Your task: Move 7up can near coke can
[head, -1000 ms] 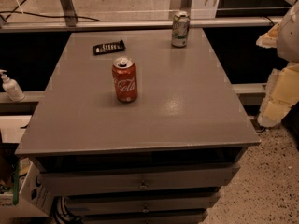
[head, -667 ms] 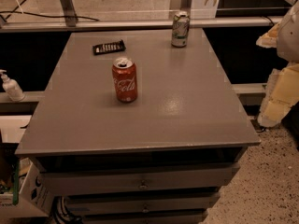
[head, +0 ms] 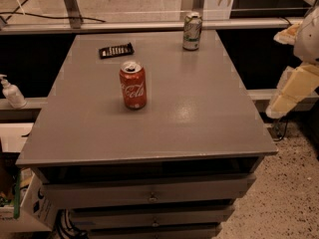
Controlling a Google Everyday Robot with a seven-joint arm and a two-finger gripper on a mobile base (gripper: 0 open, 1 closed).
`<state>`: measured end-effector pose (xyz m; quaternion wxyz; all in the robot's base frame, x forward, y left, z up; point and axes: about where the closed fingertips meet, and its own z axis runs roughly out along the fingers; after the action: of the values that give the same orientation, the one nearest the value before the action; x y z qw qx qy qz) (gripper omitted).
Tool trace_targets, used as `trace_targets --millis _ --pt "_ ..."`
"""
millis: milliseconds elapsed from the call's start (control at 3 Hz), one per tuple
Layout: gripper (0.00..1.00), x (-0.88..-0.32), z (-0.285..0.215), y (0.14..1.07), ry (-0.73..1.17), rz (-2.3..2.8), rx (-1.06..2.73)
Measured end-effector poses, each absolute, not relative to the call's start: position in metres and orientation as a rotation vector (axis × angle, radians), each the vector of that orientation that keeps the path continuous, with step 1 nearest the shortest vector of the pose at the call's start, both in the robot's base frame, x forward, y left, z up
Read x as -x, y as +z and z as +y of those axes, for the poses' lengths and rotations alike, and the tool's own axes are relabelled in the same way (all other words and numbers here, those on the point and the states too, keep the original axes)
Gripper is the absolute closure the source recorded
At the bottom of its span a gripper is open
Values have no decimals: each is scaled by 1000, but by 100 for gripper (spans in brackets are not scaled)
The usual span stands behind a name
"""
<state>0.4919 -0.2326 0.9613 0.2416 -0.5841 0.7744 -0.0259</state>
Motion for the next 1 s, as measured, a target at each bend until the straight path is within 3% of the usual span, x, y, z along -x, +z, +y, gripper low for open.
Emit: trace_targets --millis 1000 --pt "0 -668 -227 897 0 1989 1345"
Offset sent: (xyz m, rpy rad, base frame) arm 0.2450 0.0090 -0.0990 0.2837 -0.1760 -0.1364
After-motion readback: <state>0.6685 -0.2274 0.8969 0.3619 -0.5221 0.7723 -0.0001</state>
